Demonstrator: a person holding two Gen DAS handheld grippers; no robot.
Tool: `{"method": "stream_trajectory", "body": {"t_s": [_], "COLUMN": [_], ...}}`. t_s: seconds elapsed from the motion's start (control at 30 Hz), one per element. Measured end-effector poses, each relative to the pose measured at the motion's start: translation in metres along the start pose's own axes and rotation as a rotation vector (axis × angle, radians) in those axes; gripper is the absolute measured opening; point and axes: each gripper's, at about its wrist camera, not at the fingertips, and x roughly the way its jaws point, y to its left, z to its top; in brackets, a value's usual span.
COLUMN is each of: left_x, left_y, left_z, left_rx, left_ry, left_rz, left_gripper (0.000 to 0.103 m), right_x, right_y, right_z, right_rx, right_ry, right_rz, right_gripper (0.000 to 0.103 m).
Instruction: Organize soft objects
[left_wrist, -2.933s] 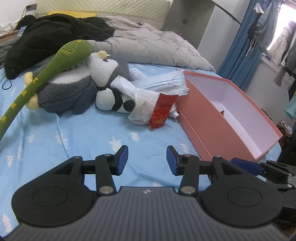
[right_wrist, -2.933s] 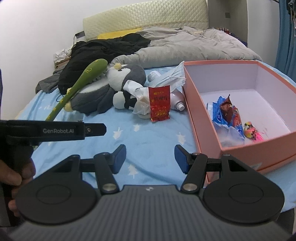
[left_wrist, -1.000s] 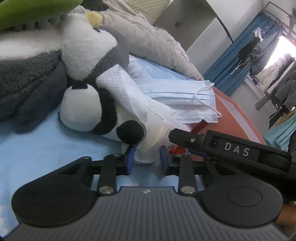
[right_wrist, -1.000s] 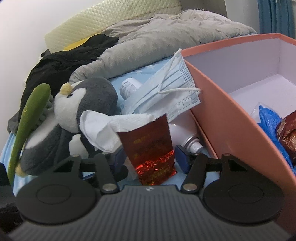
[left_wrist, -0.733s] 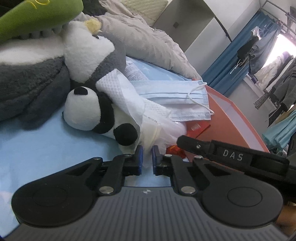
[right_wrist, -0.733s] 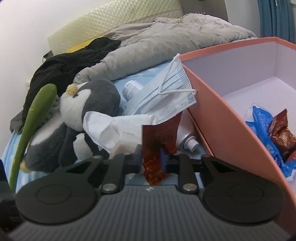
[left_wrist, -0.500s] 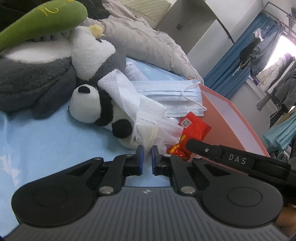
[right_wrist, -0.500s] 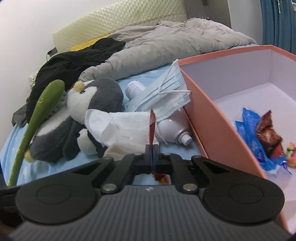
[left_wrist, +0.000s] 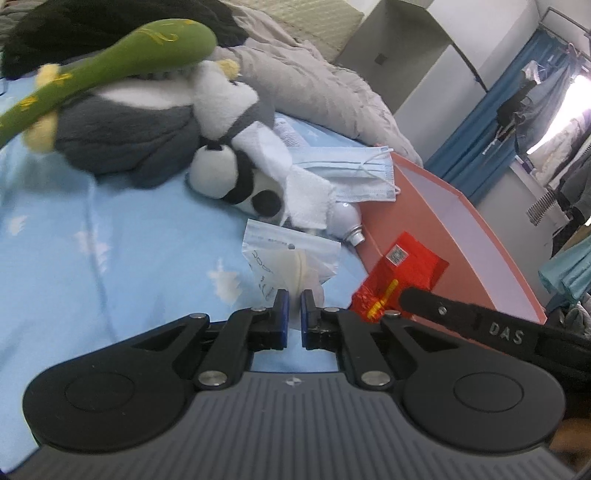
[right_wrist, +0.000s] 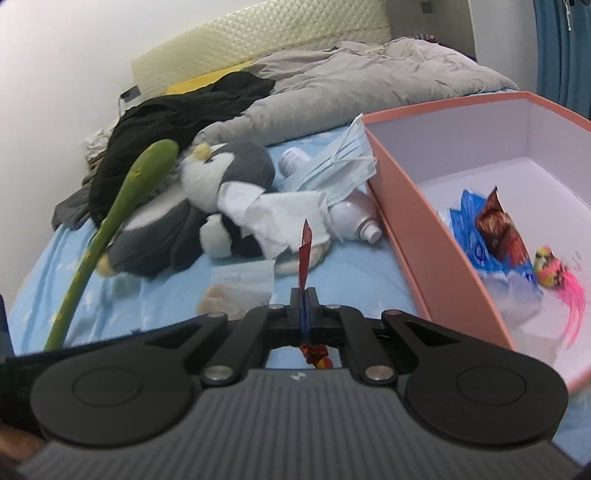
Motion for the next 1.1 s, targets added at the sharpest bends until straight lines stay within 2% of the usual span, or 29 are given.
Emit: {"method": "stream_trajectory", "body": {"t_s": [0.3, 0.47, 0.63, 0.83, 0.9, 1.0, 1.03, 1.07, 1.1], "left_x": [-0.038, -0.045, -0.044, -0.038, -0.035, -0.035, -0.035, -0.036, -0.037], "left_y": [0.003, 0.001, -0.006, -0.013, -0.016, -0.02, -0.02, -0.02, -0.02], "left_z": [-0.031, -0.045, -0.05, -0.05, -0.049, -0.049, -0.05, -0.05, -0.05], "left_rx": [-0.023, -0.023, -0.003, 0.003, 0.028, 0.048, 0.049, 0.048, 0.048], "left_ry": [0.037, 0.085, 0.107, 0.125, 0.163, 0.17, 0.168, 0.163, 0.158], "left_rz": [0.069, 0.107, 0.143, 0.152, 0.139, 0.154, 0.156, 0.159, 0.16], "left_gripper": [0.008, 0.008, 0.008, 0.008, 0.009, 0.023, 0.035, 0.041, 0.043], "right_x": [-0.035, -0.038, -0.034, -0.029, -0.03, -0.029, -0.029, -0.029, -0.03], "right_y": [0.003, -0.004, -0.015, -0.031, -0.036, -0.041, -0.04, -0.04, -0.04], "right_z": [-0.035, -0.048, -0.049, -0.055, -0.057, -0.059, -0.059, -0.06, -0.06], "right_rx": [0.054, 0.105, 0.137, 0.153, 0.164, 0.166, 0.156, 0.146, 0.141], "right_ry": [0.082, 0.115, 0.114, 0.13, 0.13, 0.14, 0.141, 0.142, 0.142], "right_rz": [0.089, 0.108, 0.091, 0.048, 0.042, 0.037, 0.035, 0.032, 0.031], "right_gripper": [0.004, 0.004, 0.004, 0.007, 0.007, 0.008, 0.008, 0.009, 0.01]}}
